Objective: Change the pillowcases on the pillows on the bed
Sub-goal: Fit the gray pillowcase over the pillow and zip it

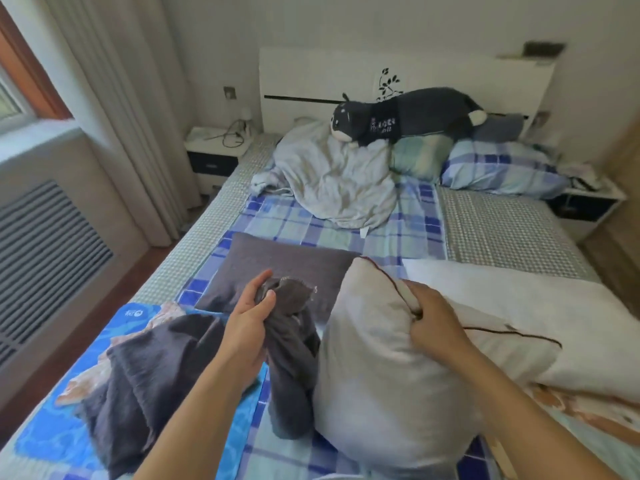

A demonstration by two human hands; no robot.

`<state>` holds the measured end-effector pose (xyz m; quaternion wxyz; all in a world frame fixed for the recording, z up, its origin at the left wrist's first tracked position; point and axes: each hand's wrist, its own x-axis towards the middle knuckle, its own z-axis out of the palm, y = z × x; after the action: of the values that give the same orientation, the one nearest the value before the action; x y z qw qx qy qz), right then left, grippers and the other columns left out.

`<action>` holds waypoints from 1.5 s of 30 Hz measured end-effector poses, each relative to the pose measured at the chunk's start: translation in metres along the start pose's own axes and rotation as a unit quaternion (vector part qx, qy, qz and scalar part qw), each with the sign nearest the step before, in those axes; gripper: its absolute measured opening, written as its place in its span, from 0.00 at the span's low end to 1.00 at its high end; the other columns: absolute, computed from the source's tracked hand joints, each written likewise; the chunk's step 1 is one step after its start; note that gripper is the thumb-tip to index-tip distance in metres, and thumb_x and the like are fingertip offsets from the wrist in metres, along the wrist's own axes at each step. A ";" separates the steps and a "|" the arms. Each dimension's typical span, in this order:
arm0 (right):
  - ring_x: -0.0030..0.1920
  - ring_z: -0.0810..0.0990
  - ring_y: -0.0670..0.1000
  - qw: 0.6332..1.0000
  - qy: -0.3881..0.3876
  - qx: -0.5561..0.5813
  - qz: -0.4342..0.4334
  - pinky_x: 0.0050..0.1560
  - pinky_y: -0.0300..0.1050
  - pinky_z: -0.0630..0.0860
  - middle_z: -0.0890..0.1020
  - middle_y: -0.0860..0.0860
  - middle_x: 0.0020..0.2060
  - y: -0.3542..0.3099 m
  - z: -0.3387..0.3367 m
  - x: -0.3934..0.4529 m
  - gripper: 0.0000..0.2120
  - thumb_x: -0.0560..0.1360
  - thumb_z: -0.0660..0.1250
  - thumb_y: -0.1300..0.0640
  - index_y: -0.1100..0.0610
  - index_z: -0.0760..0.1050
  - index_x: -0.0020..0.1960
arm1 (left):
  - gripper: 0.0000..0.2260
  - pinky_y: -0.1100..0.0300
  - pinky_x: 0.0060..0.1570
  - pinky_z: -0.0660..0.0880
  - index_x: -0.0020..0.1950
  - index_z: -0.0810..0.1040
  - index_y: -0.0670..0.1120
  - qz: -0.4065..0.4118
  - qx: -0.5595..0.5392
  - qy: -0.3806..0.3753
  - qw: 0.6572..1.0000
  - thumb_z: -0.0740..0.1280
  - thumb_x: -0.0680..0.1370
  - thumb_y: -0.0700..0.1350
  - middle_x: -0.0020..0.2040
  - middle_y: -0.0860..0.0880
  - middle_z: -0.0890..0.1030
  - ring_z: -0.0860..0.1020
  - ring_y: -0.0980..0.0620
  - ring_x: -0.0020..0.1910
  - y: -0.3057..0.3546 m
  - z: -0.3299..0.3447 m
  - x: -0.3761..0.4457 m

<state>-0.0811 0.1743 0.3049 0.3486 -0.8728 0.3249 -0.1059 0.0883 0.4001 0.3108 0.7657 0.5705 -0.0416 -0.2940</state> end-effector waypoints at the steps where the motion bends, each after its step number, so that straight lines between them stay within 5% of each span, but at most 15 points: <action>1: 0.64 0.74 0.49 0.999 -0.021 0.025 -0.005 0.66 0.46 0.68 0.76 0.46 0.62 0.001 0.001 -0.006 0.32 0.69 0.65 0.58 0.48 0.70 0.73 | 0.17 0.58 0.47 0.82 0.69 0.77 0.53 -0.002 0.004 -0.005 1.000 0.61 0.84 0.38 0.61 0.44 0.83 0.85 0.47 0.54 0.000 0.005 -0.002; 3: 0.65 0.71 0.51 0.996 -0.066 -0.066 -0.010 0.72 0.55 0.62 0.75 0.45 0.63 0.001 -0.002 -0.010 0.30 0.71 0.60 0.39 0.41 0.66 0.72 | 0.18 0.56 0.51 0.83 0.69 0.77 0.55 0.000 0.016 -0.017 1.000 0.61 0.84 0.38 0.62 0.45 0.83 0.84 0.46 0.56 0.002 0.011 -0.006; 5: 0.64 0.69 0.51 0.977 -0.074 -0.199 -0.030 0.73 0.58 0.59 0.73 0.43 0.61 -0.003 -0.004 -0.009 0.28 0.71 0.51 0.28 0.41 0.72 0.63 | 0.18 0.55 0.53 0.82 0.70 0.76 0.55 0.009 0.031 -0.026 0.999 0.61 0.84 0.38 0.62 0.45 0.83 0.84 0.45 0.57 0.008 0.015 -0.007; 7: 0.66 0.70 0.50 0.978 -0.037 -0.185 -0.093 0.73 0.50 0.59 0.73 0.44 0.65 -0.016 -0.007 -0.007 0.22 0.76 0.58 0.34 0.47 0.78 0.60 | 0.18 0.54 0.52 0.83 0.70 0.76 0.55 0.017 0.046 -0.036 0.998 0.60 0.84 0.37 0.61 0.44 0.83 0.84 0.44 0.56 0.014 0.018 -0.006; 9: 0.65 0.74 0.49 0.985 -0.038 -0.082 -0.144 0.68 0.42 0.66 0.76 0.44 0.66 -0.028 -0.004 -0.008 0.15 0.79 0.67 0.52 0.46 0.76 0.65 | 0.18 0.54 0.50 0.83 0.70 0.76 0.54 0.023 0.049 -0.048 0.997 0.60 0.84 0.37 0.61 0.42 0.83 0.83 0.42 0.56 0.021 0.019 -0.004; 11: 0.60 0.78 0.46 0.984 -0.078 -0.017 -0.156 0.61 0.42 0.73 0.80 0.41 0.61 -0.039 -0.001 -0.013 0.24 0.78 0.66 0.62 0.39 0.71 0.67 | 0.19 0.55 0.50 0.83 0.70 0.76 0.54 0.026 0.053 -0.067 0.996 0.60 0.84 0.37 0.62 0.42 0.82 0.83 0.43 0.58 0.027 0.020 -0.003; 14: 0.59 0.78 0.38 0.980 -0.109 0.048 -0.162 0.61 0.35 0.72 0.81 0.35 0.58 -0.044 0.007 -0.017 0.27 0.75 0.63 0.69 0.39 0.76 0.62 | 0.20 0.57 0.50 0.81 0.71 0.75 0.56 0.024 0.079 -0.116 0.990 0.59 0.84 0.38 0.62 0.44 0.83 0.83 0.45 0.59 0.035 0.020 -0.002; 17: 0.57 0.76 0.31 0.982 -0.086 0.107 -0.130 0.56 0.24 0.67 0.80 0.30 0.52 -0.043 0.011 -0.017 0.24 0.78 0.63 0.68 0.37 0.77 0.54 | 0.21 0.58 0.51 0.81 0.72 0.75 0.55 0.018 0.101 -0.163 0.981 0.59 0.84 0.36 0.61 0.43 0.83 0.82 0.45 0.59 0.039 0.018 -0.002; 20: 0.54 0.77 0.33 0.982 -0.052 0.154 -0.090 0.53 0.24 0.67 0.81 0.32 0.49 -0.036 0.013 -0.018 0.23 0.79 0.63 0.67 0.37 0.77 0.50 | 0.22 0.58 0.51 0.81 0.72 0.75 0.55 0.016 0.100 -0.183 0.978 0.58 0.83 0.35 0.61 0.42 0.83 0.83 0.45 0.57 0.039 0.018 -0.005; 24: 0.55 0.78 0.34 0.977 -0.063 0.200 -0.050 0.54 0.26 0.69 0.83 0.35 0.50 -0.029 0.010 -0.022 0.22 0.79 0.62 0.69 0.40 0.78 0.51 | 0.22 0.58 0.52 0.81 0.73 0.74 0.55 0.027 0.074 -0.164 0.983 0.58 0.83 0.35 0.63 0.42 0.82 0.83 0.45 0.58 0.030 0.018 -0.007; 30: 0.62 0.77 0.39 0.973 -0.123 0.186 -0.056 0.68 0.44 0.71 0.82 0.35 0.57 -0.031 0.014 -0.022 0.28 0.75 0.59 0.72 0.38 0.79 0.54 | 0.26 0.55 0.62 0.78 0.75 0.69 0.61 0.036 0.111 -0.184 0.976 0.60 0.83 0.36 0.66 0.43 0.80 0.80 0.45 0.64 0.012 0.033 -0.019; 34: 0.62 0.76 0.38 0.972 -0.128 0.155 -0.118 0.66 0.39 0.71 0.81 0.36 0.59 -0.039 0.010 -0.029 0.23 0.76 0.63 0.62 0.36 0.76 0.61 | 0.40 0.53 0.62 0.77 0.74 0.64 0.70 0.017 0.173 -0.220 0.960 0.67 0.74 0.32 0.72 0.46 0.74 0.78 0.46 0.67 0.016 0.031 -0.020; 38: 0.55 0.78 0.35 0.984 -0.054 0.114 -0.125 0.56 0.33 0.72 0.82 0.34 0.53 -0.040 0.016 -0.033 0.10 0.77 0.70 0.48 0.37 0.79 0.57 | 0.49 0.41 0.66 0.72 0.72 0.59 0.76 -0.026 0.321 -0.356 0.877 0.61 0.67 0.27 0.76 0.48 0.67 0.74 0.49 0.70 0.048 0.028 -0.026; 42: 0.47 0.81 0.38 0.984 -0.061 0.137 -0.101 0.48 0.36 0.72 0.84 0.37 0.44 -0.043 0.016 -0.035 0.04 0.76 0.71 0.51 0.42 0.80 0.47 | 0.49 0.57 0.76 0.63 0.74 0.40 0.77 0.043 0.579 -0.438 0.686 0.58 0.76 0.28 0.81 0.60 0.54 0.62 0.63 0.76 0.080 0.037 -0.033; 45: 0.43 0.80 0.40 0.976 -0.044 0.210 -0.032 0.44 0.34 0.74 0.83 0.44 0.42 -0.050 0.022 -0.041 0.06 0.75 0.72 0.49 0.49 0.77 0.47 | 0.44 0.57 0.64 0.71 0.77 0.42 0.73 0.176 0.717 -0.393 0.547 0.57 0.78 0.31 0.71 0.58 0.72 0.75 0.55 0.63 0.090 0.055 -0.032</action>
<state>-0.0787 0.2397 0.3244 0.5348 -0.7937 0.2514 -0.1442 0.0762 0.3854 0.4189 0.0451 0.7386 -0.6353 -0.2209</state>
